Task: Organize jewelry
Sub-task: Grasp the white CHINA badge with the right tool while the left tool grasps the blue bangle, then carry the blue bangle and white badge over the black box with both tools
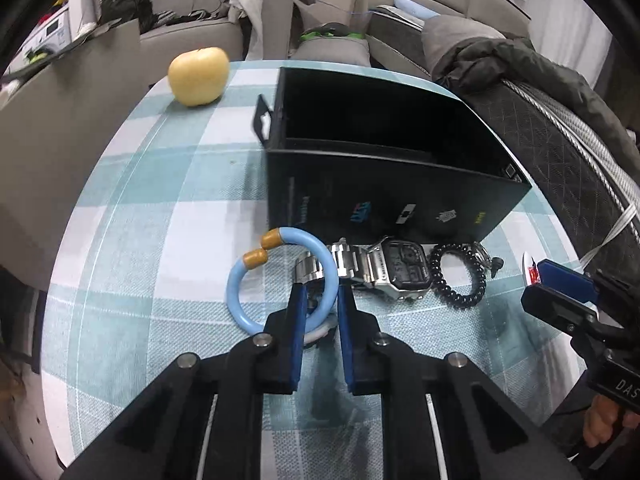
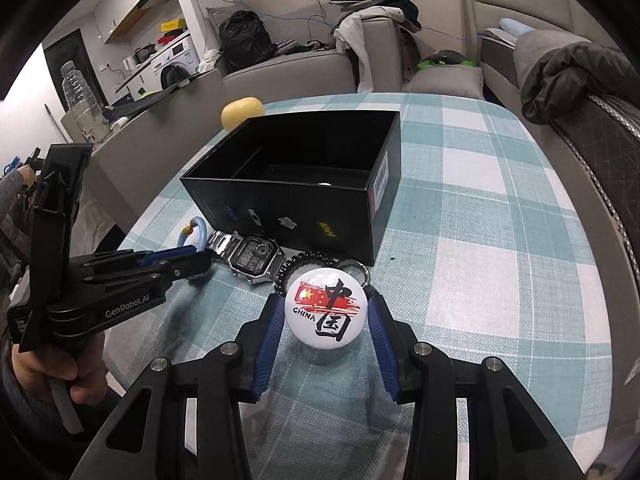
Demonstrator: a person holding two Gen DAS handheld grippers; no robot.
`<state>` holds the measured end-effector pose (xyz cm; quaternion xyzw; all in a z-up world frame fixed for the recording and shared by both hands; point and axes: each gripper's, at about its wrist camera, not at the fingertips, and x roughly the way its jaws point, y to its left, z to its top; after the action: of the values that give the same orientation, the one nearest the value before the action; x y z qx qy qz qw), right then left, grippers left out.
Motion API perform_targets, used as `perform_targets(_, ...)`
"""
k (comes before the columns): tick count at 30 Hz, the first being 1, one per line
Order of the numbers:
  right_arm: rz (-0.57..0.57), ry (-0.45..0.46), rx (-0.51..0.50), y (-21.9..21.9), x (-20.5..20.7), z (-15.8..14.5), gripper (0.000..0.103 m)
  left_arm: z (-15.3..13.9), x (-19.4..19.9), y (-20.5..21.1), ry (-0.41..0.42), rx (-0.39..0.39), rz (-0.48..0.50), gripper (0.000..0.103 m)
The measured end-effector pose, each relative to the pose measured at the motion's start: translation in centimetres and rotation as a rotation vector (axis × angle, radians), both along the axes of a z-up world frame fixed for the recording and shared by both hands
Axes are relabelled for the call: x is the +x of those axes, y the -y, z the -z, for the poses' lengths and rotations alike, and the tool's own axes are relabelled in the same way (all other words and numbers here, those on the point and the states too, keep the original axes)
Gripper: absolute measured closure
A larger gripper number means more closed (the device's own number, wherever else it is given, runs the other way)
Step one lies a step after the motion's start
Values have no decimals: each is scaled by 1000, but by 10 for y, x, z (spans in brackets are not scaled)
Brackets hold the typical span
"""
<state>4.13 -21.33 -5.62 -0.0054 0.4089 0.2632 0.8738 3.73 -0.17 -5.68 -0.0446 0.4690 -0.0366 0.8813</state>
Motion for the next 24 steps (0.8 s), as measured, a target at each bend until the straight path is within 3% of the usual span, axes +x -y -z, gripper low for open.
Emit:
perform_targets(5, 5, 12, 2, 0, -1, -2, 61, -11, -11, -2, 51, -5, -3, 101)
perform_targets(20, 18, 49, 44, 7, -4, -15, 61, -47, -32, -7, 190, -39, 30, 103)
perform_targets(24, 18, 54, 44, 7, -5, -17, 61, -45, -30, -11, 178, -50, 37, 103)
